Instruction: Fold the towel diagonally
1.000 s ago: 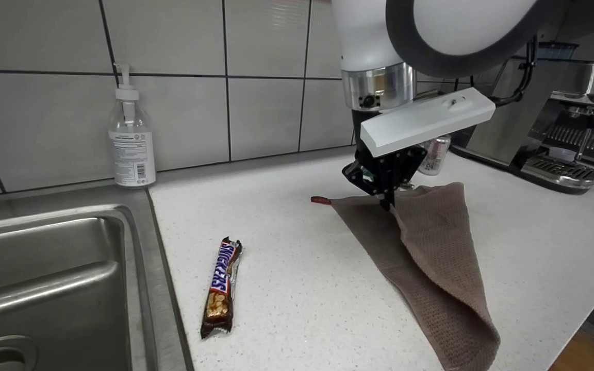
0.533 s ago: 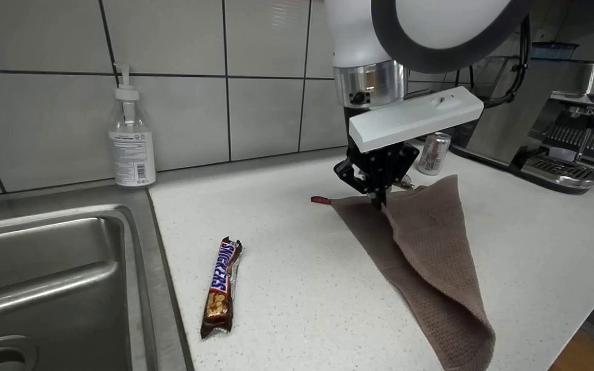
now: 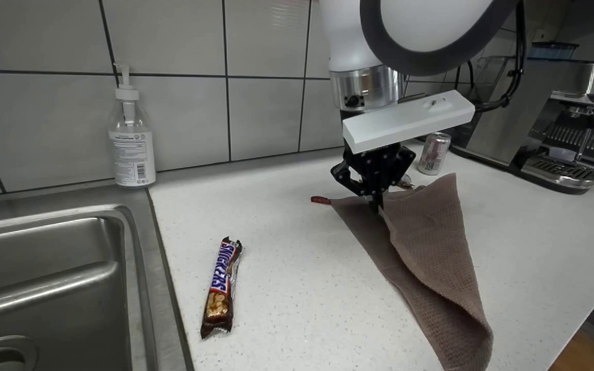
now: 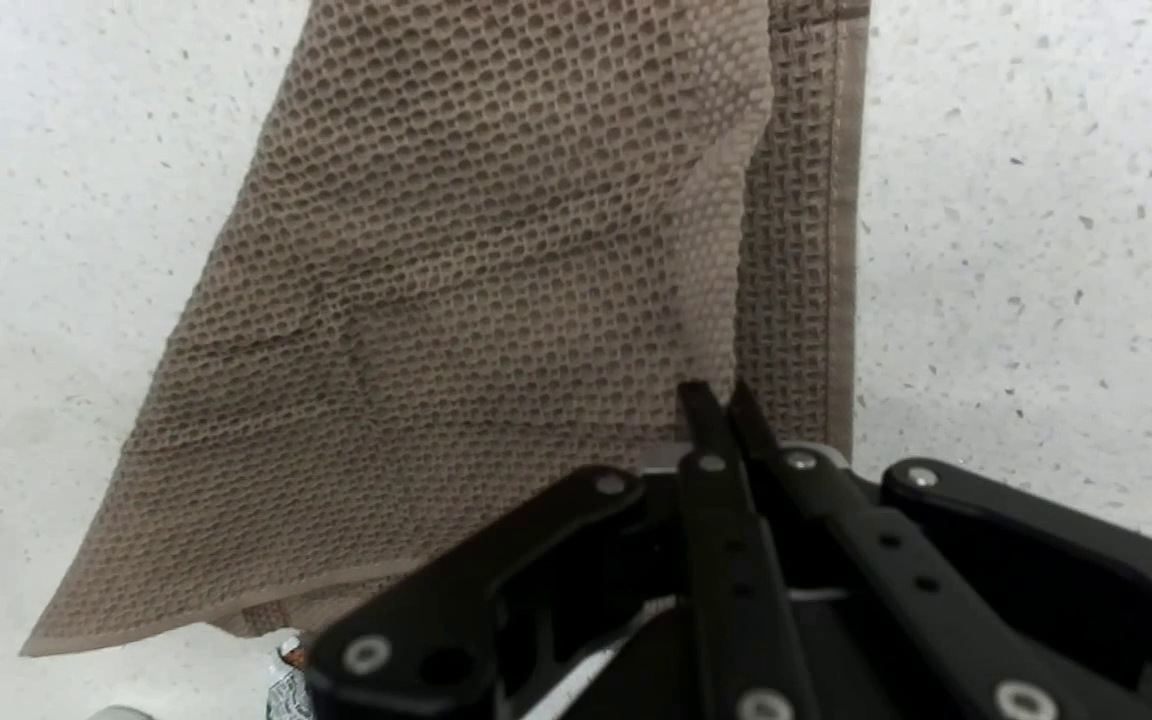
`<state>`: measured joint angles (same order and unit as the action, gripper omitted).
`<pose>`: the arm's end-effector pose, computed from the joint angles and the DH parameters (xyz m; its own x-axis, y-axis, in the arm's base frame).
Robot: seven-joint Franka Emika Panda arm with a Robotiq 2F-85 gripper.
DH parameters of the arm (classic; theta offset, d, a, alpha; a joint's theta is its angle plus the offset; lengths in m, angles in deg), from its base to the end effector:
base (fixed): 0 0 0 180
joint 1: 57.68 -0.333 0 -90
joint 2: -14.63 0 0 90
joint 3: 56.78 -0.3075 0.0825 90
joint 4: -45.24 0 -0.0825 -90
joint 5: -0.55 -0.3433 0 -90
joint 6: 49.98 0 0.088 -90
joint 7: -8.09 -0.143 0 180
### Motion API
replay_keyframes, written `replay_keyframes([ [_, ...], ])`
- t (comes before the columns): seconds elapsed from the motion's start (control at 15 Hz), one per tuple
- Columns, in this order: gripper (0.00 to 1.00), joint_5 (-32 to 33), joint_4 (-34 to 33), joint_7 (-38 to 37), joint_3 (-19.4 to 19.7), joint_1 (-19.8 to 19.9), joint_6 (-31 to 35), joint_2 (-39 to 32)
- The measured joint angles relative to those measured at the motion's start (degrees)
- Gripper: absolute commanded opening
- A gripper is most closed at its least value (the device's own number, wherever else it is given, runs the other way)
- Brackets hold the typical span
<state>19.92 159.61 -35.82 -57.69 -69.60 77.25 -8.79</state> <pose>0.5432 0.1030 0.2290 0.9516 -0.3072 0.0028 -0.2940 -0.9080 0.2984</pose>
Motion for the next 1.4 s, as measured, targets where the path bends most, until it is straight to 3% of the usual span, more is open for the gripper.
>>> replay_keyframes([
  [1.4,0.01,-4.7,-4.1,-4.6,0.7,-0.3,-0.4,-2.2],
])
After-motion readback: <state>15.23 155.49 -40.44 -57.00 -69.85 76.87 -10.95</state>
